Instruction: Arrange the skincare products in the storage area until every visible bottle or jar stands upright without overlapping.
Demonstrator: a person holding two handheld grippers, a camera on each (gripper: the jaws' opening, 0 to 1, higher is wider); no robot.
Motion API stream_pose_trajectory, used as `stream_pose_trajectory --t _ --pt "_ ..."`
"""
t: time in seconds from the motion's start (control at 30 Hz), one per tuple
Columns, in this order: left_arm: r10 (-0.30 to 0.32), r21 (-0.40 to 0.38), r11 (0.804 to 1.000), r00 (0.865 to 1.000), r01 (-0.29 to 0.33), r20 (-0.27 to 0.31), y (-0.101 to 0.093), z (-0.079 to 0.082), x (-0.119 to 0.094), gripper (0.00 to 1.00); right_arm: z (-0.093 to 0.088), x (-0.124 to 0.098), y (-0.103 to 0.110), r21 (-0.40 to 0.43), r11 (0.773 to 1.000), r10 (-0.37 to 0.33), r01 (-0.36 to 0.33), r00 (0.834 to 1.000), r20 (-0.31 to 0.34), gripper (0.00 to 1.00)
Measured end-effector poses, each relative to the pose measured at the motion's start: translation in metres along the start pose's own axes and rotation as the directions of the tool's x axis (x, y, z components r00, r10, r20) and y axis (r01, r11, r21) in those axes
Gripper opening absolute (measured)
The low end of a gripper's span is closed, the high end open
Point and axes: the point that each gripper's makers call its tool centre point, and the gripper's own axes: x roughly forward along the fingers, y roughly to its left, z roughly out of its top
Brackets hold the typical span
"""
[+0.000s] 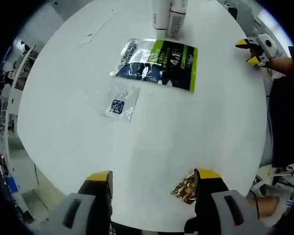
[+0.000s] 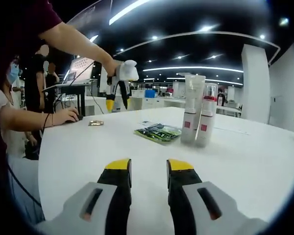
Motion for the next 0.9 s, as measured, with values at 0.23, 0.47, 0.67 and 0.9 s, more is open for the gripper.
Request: stream_pose_trajectory --t 0.23,0.47,0.67,0.9 --pt "-0.045 -0.052 0.998 0.995 0.04 -0.094 -0.038 -0.045 0.004 0.66 0.0 0.0 0.001 -0.005 1.0 0.007 -0.007 1.0 0.001 0.27" --pt "-0.123 -0.465 0.879 0.992 0.106 -0.008 -0.06 -0.045 0.022 0.68 0.0 -0.001 0.0 0.005 1.0 0.001 -0.001 1.0 0.001 0.27" --pt "-0.083 -0.483 0.874 0.996 0.058 -0.029 -0.065 -0.051 0.04 0.58 -0.001 -0.001 0.0 0.004 1.0 0.001 -0.001 1.0 -0.002 0.26" --pt "-0.012 -0.548 0.837 1.0 0.0 -0.019 -0.054 -0.053 0.042 0.57 0.0 -0.002 -0.001 0.005 1.0 -0.002 0.002 1.0 -0.001 0.26"
